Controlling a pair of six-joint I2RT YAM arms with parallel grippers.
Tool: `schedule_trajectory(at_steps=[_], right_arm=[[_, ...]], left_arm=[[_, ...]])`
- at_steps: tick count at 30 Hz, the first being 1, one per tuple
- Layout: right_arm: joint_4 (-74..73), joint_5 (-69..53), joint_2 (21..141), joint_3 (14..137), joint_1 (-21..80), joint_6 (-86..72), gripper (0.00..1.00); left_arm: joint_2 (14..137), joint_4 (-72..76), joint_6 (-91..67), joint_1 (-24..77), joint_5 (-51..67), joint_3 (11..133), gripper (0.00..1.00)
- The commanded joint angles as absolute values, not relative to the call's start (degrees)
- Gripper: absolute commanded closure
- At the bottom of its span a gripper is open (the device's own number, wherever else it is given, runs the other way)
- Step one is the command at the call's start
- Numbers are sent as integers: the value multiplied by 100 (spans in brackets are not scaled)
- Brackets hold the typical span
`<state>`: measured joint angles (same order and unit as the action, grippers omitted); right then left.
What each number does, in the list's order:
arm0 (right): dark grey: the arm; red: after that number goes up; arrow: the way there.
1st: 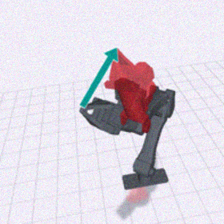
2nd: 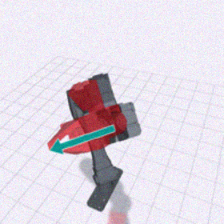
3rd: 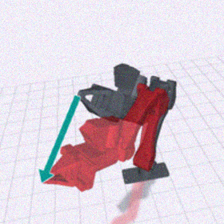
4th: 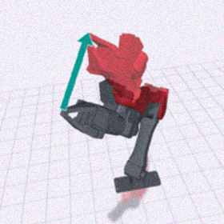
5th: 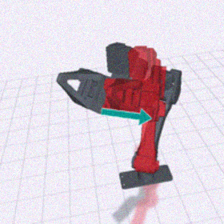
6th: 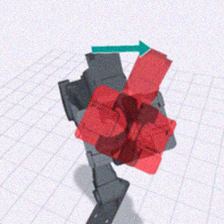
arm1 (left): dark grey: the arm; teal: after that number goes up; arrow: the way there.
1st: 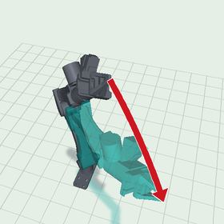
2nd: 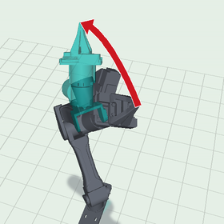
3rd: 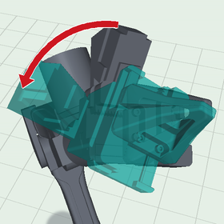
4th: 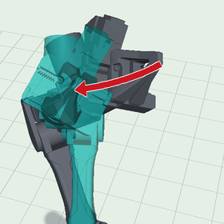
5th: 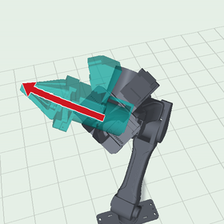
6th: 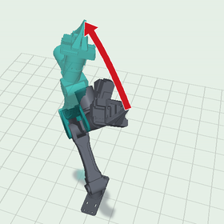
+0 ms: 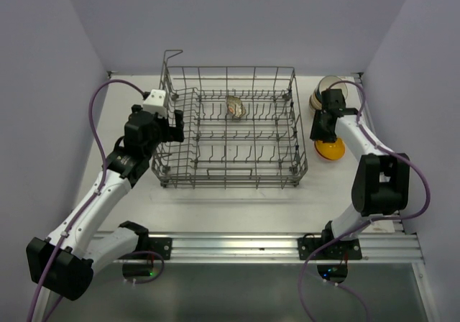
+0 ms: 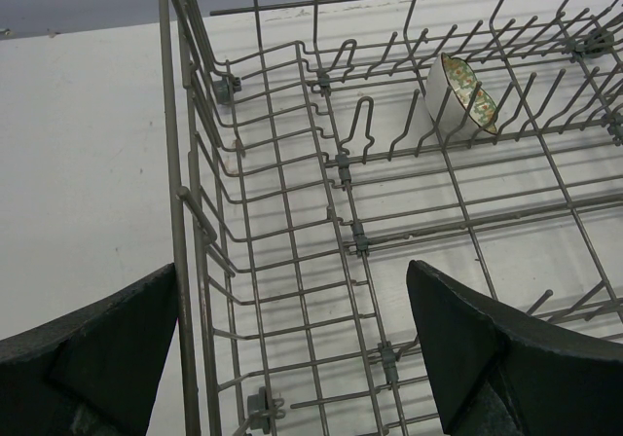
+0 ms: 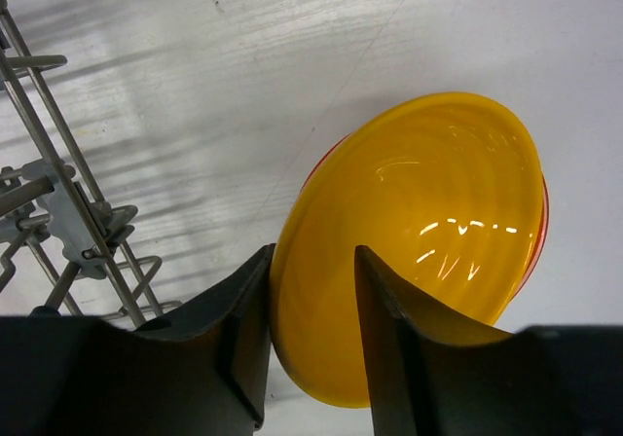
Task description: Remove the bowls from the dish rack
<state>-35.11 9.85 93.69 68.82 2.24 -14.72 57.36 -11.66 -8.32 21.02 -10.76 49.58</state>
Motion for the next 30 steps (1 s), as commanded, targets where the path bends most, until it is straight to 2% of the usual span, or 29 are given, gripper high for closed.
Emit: schedule_trajectory(at_steps=[1,13,19,30], right_arm=[[-3419,1055,9387,7066,228,-1441,57],[-3542,844,9176,7102,325,-1406,56],[-3630,888,9150,7154,474,-1380,39],[-4130,949,8781,7716,475,-1494,37]], left_arm=[[5616,-1142,-861,2153,-694,5036,0],[5581,-1151,-861,2153,-694,5045,0],[5572,-1143,-861,2153,-694,5045,0],[5581,-1151,-853,2153,-686,5036,0]])
